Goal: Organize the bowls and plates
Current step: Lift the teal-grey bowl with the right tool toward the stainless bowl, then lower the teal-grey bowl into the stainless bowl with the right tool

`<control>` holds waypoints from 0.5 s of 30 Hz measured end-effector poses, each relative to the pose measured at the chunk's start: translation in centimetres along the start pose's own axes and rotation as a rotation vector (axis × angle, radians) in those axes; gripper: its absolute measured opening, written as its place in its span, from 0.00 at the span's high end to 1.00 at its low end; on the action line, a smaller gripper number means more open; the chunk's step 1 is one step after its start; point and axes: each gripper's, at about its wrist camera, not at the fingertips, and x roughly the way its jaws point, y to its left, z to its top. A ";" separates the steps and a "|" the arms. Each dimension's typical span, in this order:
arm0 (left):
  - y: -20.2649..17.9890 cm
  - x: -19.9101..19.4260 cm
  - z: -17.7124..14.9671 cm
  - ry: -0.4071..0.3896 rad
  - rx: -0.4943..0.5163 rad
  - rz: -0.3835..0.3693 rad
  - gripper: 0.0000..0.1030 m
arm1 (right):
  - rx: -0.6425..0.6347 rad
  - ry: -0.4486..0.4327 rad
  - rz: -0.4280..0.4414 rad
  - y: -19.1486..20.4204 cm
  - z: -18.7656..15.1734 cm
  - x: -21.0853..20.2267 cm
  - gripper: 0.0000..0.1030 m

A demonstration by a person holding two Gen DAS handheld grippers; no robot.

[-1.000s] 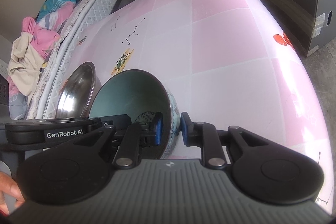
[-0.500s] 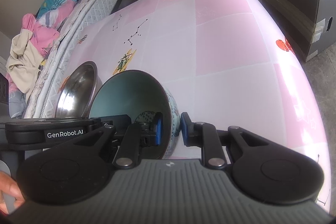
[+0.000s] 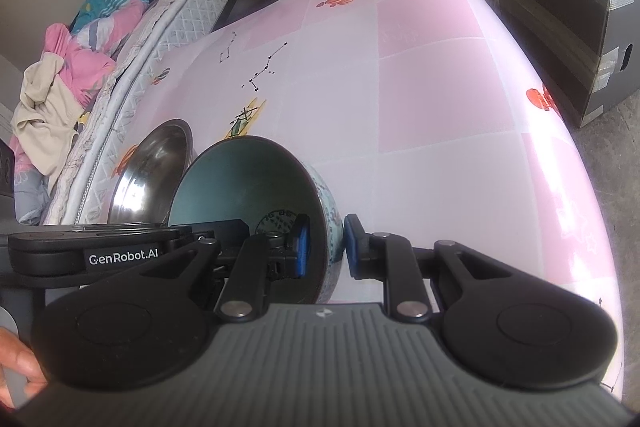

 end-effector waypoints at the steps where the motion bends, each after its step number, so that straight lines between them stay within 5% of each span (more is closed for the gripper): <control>1: 0.0 -0.1 0.0 -0.002 0.000 0.000 0.84 | -0.001 -0.001 0.000 0.1 0.0 -0.1 0.83; 15: 0.5 -1.7 -0.1 -0.028 -0.008 -0.005 0.83 | -0.031 -0.017 -0.001 1.2 0.1 -1.5 0.82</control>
